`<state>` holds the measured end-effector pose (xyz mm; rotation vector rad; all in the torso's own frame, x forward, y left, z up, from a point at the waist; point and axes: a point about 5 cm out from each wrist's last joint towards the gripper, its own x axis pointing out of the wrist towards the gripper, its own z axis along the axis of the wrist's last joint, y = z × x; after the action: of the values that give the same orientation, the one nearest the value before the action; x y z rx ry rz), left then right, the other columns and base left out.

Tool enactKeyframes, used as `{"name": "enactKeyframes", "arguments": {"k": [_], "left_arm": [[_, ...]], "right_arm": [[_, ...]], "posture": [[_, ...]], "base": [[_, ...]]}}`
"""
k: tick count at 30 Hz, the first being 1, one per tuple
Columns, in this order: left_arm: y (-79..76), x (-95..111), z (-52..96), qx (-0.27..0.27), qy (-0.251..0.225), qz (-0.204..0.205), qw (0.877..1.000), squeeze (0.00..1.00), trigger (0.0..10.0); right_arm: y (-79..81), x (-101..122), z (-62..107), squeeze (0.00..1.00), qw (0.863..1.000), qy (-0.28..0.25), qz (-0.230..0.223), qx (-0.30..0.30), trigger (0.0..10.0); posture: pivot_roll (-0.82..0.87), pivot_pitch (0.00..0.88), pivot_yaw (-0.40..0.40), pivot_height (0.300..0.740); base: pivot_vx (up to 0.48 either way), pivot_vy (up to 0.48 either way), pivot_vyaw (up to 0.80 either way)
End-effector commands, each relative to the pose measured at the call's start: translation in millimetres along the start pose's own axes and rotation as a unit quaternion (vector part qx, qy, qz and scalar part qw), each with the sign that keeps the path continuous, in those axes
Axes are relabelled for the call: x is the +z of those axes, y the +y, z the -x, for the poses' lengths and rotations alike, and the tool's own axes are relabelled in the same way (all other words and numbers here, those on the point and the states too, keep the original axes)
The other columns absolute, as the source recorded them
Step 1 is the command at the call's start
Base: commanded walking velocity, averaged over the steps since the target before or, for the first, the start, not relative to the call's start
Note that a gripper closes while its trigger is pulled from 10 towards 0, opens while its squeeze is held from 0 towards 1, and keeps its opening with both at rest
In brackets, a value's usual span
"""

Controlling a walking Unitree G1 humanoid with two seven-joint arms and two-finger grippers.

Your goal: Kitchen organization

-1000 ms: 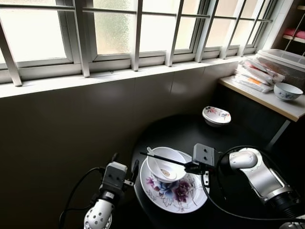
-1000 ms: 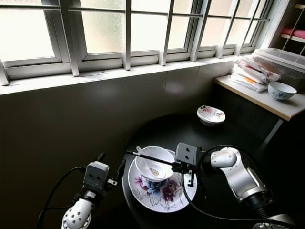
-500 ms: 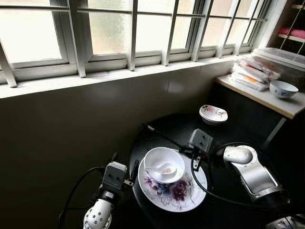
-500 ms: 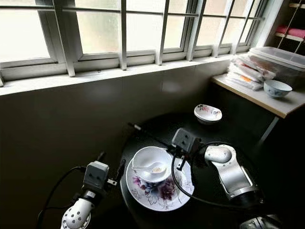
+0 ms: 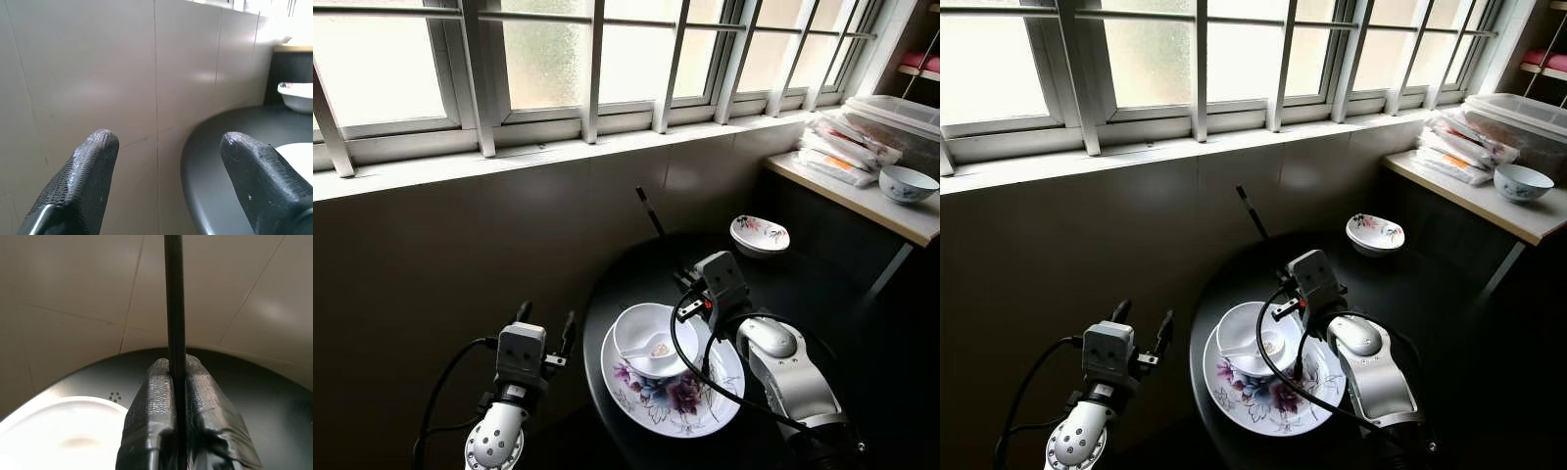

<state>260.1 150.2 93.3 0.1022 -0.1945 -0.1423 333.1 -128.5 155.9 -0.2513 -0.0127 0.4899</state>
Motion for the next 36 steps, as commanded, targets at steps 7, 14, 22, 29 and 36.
{"name": "enactKeyframes", "arguments": {"k": [7,14,22,29,36], "left_arm": [[5.6,15,-2.8,-0.005,-0.022,0.001,1.0,0.0,10.0],[10.0,15,-0.4,0.005,-0.018,0.0,1.0,0.0,10.0],[8.0,15,2.1,0.006,-0.016,0.003,1.0,0.0,10.0],[9.0,15,2.4,0.009,-0.013,0.01,1.0,0.0,10.0],[7.2,15,1.2,0.006,-0.012,0.012,1.0,0.0,10.0]], "right_arm": [[3.8,11,2.0,0.0,0.999,-0.034,-0.013,-0.012,0.0],[9.2,21,2.4,0.0,0.999,-0.035,-0.001,0.024,0.0],[15.9,26,1.2,0.0,0.998,-0.039,-0.032,0.037,0.0],[21.3,26,2.0,0.0,0.997,-0.039,-0.036,0.048,0.0],[27.0,27,2.9,0.0,0.997,-0.044,-0.031,0.056,0.0]], "posture": [[0.05,0.0,-0.058,0.74],[0.04,0.0,-0.063,0.74],[0.05,0.0,-0.07,0.74],[0.04,0.0,-0.072,0.74],[0.04,0.0,-0.072,0.74]], "base": [[0.0,0.407,0.77],[0.0,0.0,0.3],[0.0,0.0,0.27],[0.0,0.053,0.0],[0.0,0.476,0.47]]}}
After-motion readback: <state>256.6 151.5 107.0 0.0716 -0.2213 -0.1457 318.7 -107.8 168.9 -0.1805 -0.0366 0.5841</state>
